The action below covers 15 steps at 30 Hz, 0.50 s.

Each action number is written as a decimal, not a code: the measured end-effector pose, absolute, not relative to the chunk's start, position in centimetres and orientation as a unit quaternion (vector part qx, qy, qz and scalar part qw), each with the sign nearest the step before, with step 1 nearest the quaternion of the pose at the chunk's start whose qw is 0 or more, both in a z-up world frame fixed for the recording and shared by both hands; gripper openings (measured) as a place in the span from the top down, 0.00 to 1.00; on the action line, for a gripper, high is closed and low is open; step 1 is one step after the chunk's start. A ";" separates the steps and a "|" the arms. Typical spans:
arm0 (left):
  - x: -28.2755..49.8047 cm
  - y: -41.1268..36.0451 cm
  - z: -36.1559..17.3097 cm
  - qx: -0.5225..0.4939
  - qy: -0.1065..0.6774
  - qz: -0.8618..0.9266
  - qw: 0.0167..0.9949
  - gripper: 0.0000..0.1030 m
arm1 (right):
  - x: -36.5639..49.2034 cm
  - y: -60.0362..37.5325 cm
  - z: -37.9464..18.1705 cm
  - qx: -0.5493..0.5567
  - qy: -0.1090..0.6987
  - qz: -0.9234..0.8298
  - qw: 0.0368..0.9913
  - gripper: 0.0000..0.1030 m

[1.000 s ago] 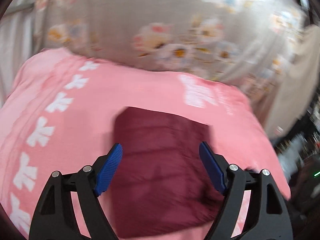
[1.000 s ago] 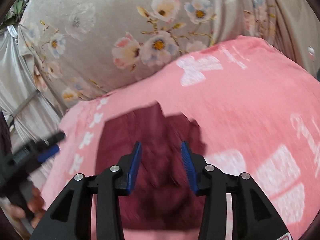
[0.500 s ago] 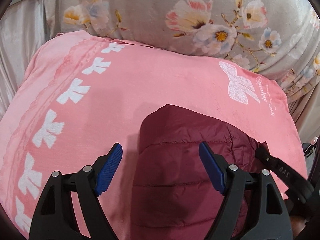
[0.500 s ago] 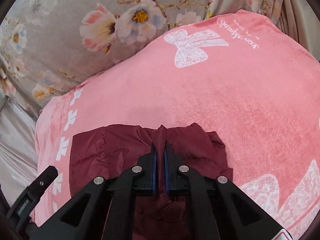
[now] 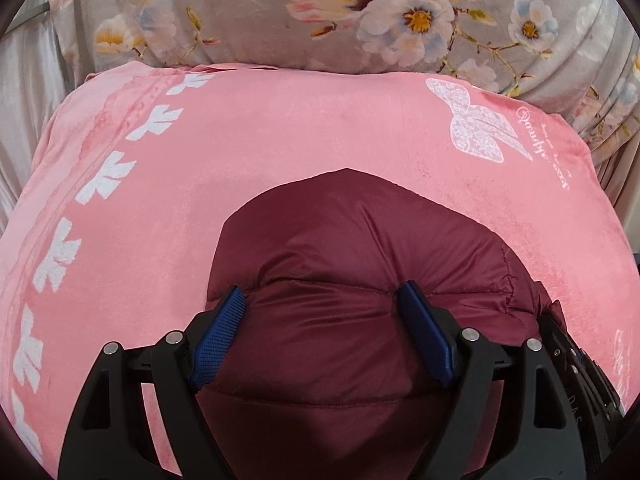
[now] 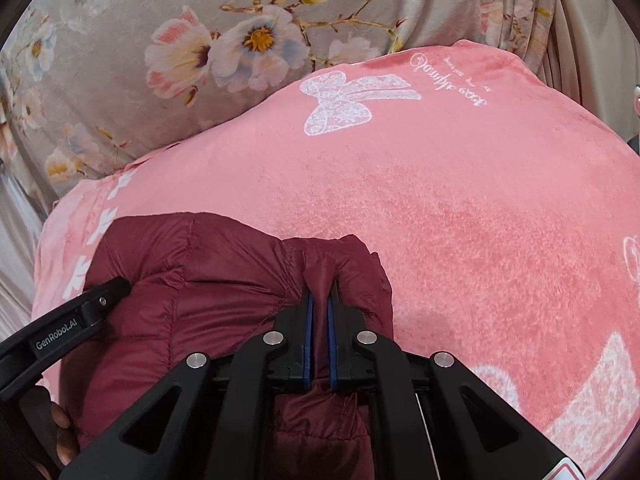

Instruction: Fold large clothes

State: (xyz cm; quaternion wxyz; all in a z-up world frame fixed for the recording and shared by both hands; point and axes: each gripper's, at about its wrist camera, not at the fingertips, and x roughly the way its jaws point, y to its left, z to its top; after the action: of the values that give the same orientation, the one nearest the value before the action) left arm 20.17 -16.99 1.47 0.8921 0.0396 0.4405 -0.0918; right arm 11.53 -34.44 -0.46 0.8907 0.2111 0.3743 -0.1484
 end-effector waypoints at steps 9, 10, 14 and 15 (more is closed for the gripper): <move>20.3 -18.0 -0.4 0.062 0.418 -0.079 0.903 0.16 | 11.8 -34.7 -2.6 0.226 0.369 -0.140 0.890 0.96; 20.3 -18.2 -0.6 0.065 0.415 -0.077 0.904 0.15 | 11.8 -34.8 -2.8 0.228 0.369 -0.139 0.890 0.96; 20.3 -18.5 -1.1 0.073 0.406 -0.071 0.908 0.13 | 11.9 -34.9 -3.1 0.235 0.368 -0.137 0.889 0.96; 20.3 -18.6 -1.3 0.076 0.403 -0.070 0.909 0.13 | 11.9 -34.9 -3.1 0.236 0.368 -0.136 0.889 0.96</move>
State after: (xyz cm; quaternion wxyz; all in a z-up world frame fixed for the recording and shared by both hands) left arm 20.33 -18.57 -1.25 0.9093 0.0757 0.4031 -0.0700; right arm 11.90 -34.94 -3.10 0.8891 0.2363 0.3676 -0.1364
